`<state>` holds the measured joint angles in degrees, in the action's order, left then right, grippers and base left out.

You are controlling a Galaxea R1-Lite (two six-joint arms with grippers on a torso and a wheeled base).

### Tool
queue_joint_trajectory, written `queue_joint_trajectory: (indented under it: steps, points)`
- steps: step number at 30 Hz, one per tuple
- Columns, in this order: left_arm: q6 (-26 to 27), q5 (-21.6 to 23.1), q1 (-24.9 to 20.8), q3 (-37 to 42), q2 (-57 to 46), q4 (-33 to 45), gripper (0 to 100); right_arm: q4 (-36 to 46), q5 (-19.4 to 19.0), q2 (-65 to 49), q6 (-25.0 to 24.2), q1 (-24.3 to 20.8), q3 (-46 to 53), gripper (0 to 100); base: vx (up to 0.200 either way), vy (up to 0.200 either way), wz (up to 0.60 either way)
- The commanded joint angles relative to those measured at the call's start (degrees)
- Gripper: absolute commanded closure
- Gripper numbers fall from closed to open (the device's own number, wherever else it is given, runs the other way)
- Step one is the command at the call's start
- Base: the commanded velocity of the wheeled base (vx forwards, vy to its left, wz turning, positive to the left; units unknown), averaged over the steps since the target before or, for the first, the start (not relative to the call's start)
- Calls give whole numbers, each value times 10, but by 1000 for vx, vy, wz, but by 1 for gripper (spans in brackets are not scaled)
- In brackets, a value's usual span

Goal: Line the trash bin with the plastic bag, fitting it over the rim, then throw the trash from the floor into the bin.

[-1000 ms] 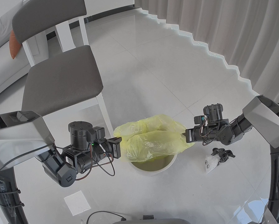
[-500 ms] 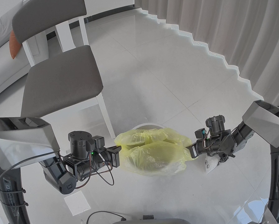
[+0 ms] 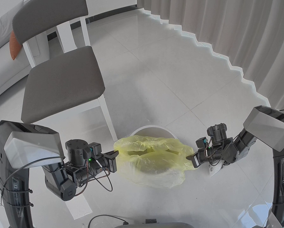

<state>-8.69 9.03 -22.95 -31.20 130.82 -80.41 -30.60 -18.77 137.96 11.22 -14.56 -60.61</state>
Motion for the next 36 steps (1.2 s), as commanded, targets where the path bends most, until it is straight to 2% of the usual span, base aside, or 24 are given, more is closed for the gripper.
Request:
queue_joint_trajectory:
  steps: [1, 10, 13, 16, 24, 28, 29, 36]
  points:
    - [-1, 1, -3, 21, 2, -31, 100, 3, 0, -26, 18, 8, 15, 0, 0, 0, 0]
    - [-2, 0, -11, 25, 4, -63, 100, 30, 0, -161, 35, 30, 59, 0, 0, 0, 0]
    - [-1, -1, -18, 51, 6, -92, 100, 56, -1, -203, 33, 28, 52, 0, 0, 0, 0]
    - [1, -3, -26, 69, 16, -96, 100, 59, -1, -206, 29, 9, 43, 0, 0, 0, 0]
    - [32, -7, -31, 53, 45, -96, 100, 54, 0, -158, 21, -53, 15, 0, 0, 0, 0]
    - [34, -6, -29, 44, 42, -96, 100, 55, 0, -128, 17, -64, -14, 0, 0, 0, 0]
    - [34, -5, -28, 44, 40, -96, 0, 55, 0, -121, 17, -64, -21, 0, 0, 0, 0]
    - [33, -5, -26, 45, 29, -96, 0, 60, 0, -91, 17, -66, -64, 0, 0, 0, 0]
